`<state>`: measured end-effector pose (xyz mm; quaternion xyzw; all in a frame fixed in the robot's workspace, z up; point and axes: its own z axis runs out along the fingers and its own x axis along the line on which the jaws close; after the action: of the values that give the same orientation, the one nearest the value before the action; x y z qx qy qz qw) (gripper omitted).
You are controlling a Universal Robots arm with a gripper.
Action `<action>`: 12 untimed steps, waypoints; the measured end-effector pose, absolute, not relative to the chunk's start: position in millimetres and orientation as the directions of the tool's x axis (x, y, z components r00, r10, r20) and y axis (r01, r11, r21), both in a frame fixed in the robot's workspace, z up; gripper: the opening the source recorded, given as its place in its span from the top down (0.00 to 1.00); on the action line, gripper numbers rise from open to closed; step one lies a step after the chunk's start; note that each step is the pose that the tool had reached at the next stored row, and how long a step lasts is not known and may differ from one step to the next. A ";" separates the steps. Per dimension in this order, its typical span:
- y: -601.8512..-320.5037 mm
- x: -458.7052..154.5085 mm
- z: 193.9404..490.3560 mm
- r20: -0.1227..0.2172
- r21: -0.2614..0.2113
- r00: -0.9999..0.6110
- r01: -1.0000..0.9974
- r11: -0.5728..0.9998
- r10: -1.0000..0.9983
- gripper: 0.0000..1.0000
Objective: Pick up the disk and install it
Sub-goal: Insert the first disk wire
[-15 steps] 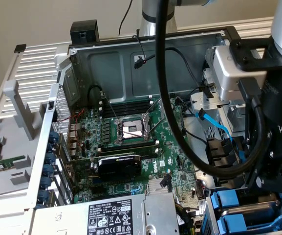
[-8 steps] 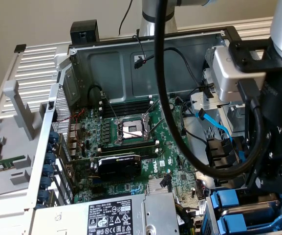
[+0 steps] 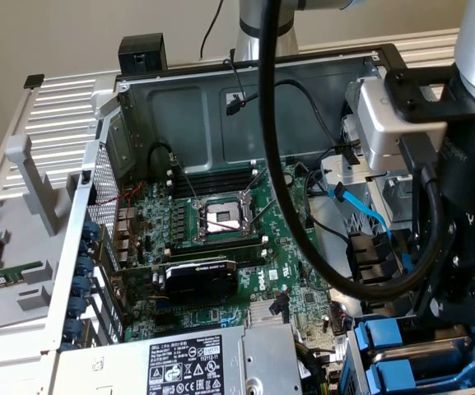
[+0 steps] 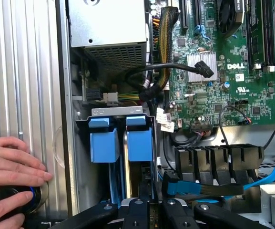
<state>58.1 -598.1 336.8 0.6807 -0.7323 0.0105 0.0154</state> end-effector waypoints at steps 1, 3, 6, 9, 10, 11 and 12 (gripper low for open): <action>-598.1 58.1 336.7 0.037 0.006 -0.073 -0.997 0.073 -0.997 0.83; -598.1 58.1 336.7 0.037 0.006 -0.073 -0.997 0.073 -0.997 0.83; -598.1 58.6 336.7 0.037 0.006 -0.073 -0.997 0.073 -0.997 0.83; -598.1 59.4 336.7 0.037 0.006 -0.073 -0.997 0.073 -0.997 0.83; -598.1 59.5 336.7 0.037 0.006 -0.073 -0.997 0.073 -0.997 0.83; -598.1 59.6 336.7 0.037 0.006 -0.073 -0.997 0.073 -0.997 0.83; -598.2 59.7 336.6 0.037 0.006 -0.073 -0.997 0.073 -0.997 0.83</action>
<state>59.7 -598.2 336.6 0.6807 -0.7323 0.0105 0.0154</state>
